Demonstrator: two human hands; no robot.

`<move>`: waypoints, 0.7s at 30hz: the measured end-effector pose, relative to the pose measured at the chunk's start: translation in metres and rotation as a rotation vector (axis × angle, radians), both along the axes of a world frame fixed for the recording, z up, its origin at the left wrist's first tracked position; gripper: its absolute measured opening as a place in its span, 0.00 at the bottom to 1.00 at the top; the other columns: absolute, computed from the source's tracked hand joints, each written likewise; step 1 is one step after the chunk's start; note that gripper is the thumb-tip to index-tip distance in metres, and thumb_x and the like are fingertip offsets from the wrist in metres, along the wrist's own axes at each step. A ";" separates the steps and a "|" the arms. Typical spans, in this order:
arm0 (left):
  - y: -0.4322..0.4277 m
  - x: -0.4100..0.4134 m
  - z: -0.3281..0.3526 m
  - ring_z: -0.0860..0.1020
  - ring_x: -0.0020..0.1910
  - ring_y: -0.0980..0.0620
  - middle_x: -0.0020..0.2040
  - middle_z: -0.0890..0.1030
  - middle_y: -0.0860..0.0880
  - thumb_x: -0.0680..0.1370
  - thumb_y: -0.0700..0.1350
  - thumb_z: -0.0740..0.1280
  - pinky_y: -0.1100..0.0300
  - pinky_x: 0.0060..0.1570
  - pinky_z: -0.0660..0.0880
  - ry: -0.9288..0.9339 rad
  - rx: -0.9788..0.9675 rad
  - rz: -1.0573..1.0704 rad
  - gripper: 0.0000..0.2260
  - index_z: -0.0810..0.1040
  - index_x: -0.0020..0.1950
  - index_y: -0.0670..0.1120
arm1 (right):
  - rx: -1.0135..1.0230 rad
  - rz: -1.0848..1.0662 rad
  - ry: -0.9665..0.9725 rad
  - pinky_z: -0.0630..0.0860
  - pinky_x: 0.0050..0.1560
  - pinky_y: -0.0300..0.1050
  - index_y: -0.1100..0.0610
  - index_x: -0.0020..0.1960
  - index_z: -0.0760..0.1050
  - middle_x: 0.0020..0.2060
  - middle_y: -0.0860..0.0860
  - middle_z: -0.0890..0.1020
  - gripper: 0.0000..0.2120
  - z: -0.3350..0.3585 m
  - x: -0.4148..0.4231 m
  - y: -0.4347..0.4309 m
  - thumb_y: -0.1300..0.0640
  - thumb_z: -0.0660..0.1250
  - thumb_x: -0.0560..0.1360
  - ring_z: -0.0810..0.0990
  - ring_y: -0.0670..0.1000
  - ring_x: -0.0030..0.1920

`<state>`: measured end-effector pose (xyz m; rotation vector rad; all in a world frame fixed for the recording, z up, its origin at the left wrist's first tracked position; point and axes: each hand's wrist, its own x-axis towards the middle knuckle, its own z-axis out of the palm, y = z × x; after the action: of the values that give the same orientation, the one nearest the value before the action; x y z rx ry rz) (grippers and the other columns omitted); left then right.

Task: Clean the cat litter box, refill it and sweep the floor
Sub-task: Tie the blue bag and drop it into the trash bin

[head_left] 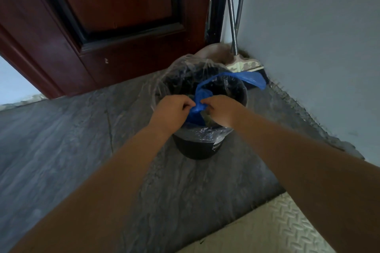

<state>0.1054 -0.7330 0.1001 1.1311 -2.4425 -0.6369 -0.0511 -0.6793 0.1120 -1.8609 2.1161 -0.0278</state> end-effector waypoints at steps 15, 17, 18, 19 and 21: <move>0.070 -0.016 0.008 0.42 0.77 0.53 0.78 0.45 0.53 0.81 0.59 0.49 0.49 0.75 0.44 -0.255 -0.187 -0.173 0.28 0.46 0.78 0.51 | -0.388 -0.175 -0.235 0.55 0.61 0.30 0.53 0.74 0.60 0.71 0.51 0.68 0.22 0.022 -0.052 0.157 0.57 0.57 0.81 0.66 0.49 0.70; 0.086 -0.022 0.013 0.40 0.76 0.52 0.78 0.44 0.52 0.81 0.60 0.48 0.49 0.75 0.42 -0.289 -0.247 -0.185 0.29 0.47 0.78 0.50 | -0.358 -0.214 -0.275 0.56 0.61 0.31 0.50 0.74 0.60 0.70 0.49 0.69 0.22 0.018 -0.056 0.195 0.55 0.55 0.81 0.67 0.46 0.69; 0.095 -0.028 0.017 0.40 0.76 0.51 0.78 0.44 0.51 0.80 0.60 0.47 0.49 0.75 0.42 -0.300 -0.286 -0.203 0.29 0.47 0.78 0.50 | -0.331 -0.228 -0.287 0.56 0.62 0.31 0.48 0.74 0.60 0.70 0.46 0.68 0.21 0.016 -0.059 0.215 0.53 0.55 0.81 0.66 0.43 0.68; 0.106 -0.036 0.020 0.40 0.76 0.51 0.78 0.44 0.51 0.80 0.61 0.46 0.48 0.75 0.43 -0.305 -0.321 -0.230 0.29 0.47 0.78 0.50 | -0.305 -0.244 -0.290 0.56 0.62 0.32 0.46 0.74 0.59 0.70 0.44 0.67 0.22 0.013 -0.062 0.236 0.52 0.54 0.81 0.65 0.41 0.67; 0.134 -0.056 0.024 0.41 0.77 0.51 0.78 0.45 0.51 0.80 0.61 0.46 0.48 0.75 0.44 -0.284 -0.330 -0.324 0.29 0.47 0.78 0.50 | -0.280 -0.285 -0.252 0.56 0.63 0.30 0.45 0.74 0.59 0.70 0.42 0.67 0.22 0.006 -0.071 0.276 0.50 0.54 0.80 0.65 0.40 0.68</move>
<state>0.0494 -0.5987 0.1238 0.7434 -2.8678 -0.1488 -0.1221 -0.4037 0.1180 -1.5736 2.2635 -0.6193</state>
